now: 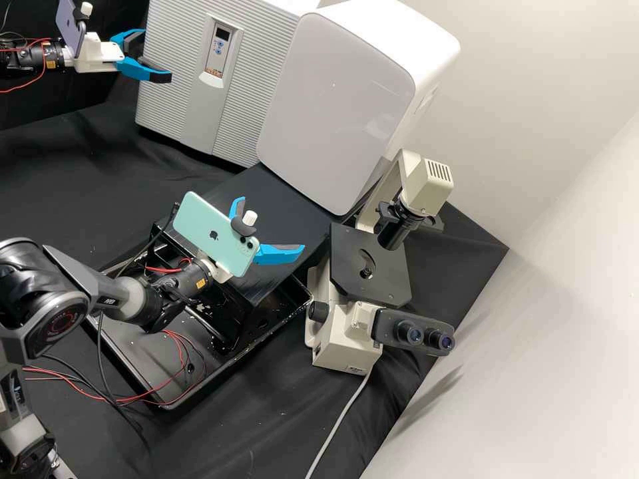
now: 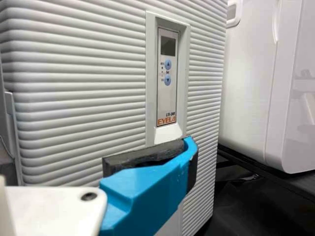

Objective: Open the incubator door

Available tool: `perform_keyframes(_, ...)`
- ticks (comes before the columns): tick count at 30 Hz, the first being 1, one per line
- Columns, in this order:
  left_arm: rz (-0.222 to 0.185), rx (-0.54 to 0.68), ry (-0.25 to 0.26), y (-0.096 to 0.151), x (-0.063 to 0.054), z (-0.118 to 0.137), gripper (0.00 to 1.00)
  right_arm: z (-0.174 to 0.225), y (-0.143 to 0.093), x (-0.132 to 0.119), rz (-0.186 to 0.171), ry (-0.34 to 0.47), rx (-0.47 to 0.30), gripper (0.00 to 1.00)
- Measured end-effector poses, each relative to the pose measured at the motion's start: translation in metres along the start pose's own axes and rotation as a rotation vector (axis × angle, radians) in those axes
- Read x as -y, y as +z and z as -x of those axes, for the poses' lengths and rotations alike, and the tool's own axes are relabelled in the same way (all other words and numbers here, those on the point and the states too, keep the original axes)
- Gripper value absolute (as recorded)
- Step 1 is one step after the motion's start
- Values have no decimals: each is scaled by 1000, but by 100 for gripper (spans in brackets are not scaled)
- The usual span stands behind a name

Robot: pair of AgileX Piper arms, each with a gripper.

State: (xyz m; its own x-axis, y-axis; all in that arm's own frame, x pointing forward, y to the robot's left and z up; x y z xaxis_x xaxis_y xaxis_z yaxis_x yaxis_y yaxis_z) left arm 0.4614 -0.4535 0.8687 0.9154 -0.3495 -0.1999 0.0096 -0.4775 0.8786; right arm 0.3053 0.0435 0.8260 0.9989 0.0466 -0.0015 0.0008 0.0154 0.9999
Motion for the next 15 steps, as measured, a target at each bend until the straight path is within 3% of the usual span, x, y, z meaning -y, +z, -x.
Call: perform_keyframes(15,6,-1,-7,0,3,1,0,0,0,0,0,0,0,100)
